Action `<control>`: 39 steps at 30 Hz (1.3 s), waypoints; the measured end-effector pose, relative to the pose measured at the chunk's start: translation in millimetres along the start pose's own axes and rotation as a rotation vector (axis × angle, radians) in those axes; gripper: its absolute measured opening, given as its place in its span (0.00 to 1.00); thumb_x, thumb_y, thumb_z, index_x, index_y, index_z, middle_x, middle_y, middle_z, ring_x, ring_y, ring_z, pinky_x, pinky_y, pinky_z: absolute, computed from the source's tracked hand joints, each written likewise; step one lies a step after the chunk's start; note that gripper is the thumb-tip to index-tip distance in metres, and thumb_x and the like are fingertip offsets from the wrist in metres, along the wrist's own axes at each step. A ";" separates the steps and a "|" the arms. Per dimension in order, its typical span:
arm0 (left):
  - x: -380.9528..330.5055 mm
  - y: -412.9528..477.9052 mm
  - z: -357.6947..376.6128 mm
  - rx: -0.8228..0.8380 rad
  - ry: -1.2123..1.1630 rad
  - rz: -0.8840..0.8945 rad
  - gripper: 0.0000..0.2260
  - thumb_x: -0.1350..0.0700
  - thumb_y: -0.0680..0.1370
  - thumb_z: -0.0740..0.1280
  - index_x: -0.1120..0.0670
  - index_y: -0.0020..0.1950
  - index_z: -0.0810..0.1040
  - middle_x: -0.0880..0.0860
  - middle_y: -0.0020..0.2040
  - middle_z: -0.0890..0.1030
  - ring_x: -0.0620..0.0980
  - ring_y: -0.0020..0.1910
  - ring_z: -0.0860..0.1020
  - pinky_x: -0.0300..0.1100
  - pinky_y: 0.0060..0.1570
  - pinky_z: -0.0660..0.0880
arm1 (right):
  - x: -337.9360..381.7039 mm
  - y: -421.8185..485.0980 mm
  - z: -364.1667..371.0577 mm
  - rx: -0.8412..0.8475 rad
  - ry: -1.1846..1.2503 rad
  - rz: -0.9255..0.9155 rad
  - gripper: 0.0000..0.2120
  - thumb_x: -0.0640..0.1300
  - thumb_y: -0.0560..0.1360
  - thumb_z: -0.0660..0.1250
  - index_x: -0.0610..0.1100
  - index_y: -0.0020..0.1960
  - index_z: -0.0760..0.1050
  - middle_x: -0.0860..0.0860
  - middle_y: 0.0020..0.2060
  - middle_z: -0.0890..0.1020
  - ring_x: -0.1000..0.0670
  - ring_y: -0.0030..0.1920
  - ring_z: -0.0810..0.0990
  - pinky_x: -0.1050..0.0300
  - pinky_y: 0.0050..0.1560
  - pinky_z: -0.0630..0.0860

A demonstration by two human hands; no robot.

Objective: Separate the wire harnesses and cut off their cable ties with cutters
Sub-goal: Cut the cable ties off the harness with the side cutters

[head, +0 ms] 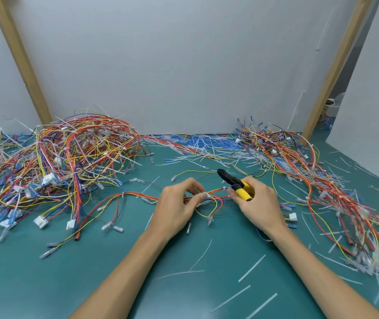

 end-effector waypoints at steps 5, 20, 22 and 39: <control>-10.4 -2.0 -3.8 -0.077 0.122 0.064 0.04 0.50 0.78 0.71 0.47 0.45 0.79 0.39 0.42 0.82 0.39 0.34 0.76 0.43 0.40 0.76 | 34.1 -13.2 -36.4 -0.243 0.006 -0.200 0.11 0.56 0.74 0.73 0.50 0.45 0.76 0.56 0.36 0.76 0.49 0.37 0.74 0.53 0.38 0.72; -45.2 -9.7 -10.6 -0.246 0.456 0.333 0.07 0.55 0.75 0.75 0.51 0.41 0.79 0.46 0.37 0.81 0.51 0.30 0.70 0.46 0.31 0.69 | 47.0 -39.8 21.4 0.461 0.711 0.456 0.15 0.52 0.76 0.72 0.38 0.44 0.80 0.42 0.33 0.83 0.43 0.27 0.79 0.52 0.28 0.79; -46.4 -10.2 -9.3 -0.241 0.477 0.355 0.08 0.57 0.76 0.74 0.52 0.39 0.78 0.48 0.35 0.79 0.52 0.30 0.71 0.47 0.31 0.69 | 49.4 -43.5 24.1 0.509 0.787 0.503 0.21 0.58 0.75 0.71 0.38 0.45 0.82 0.43 0.34 0.83 0.45 0.27 0.79 0.54 0.28 0.79; -60.0 -14.4 -4.5 -0.236 0.575 0.499 0.08 0.61 0.76 0.70 0.52 0.38 0.77 0.49 0.34 0.78 0.53 0.31 0.74 0.47 0.33 0.68 | 43.5 -44.5 43.3 0.463 1.003 0.509 0.09 0.44 0.78 0.70 0.39 0.42 0.79 0.44 0.32 0.79 0.43 0.32 0.80 0.51 0.35 0.79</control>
Point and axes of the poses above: each hand's wrist, its own y-axis towards the middle knuckle, its own z-axis out of the palm, x = y × z, the point moved 8 cm from there along y, towards the middle knuckle
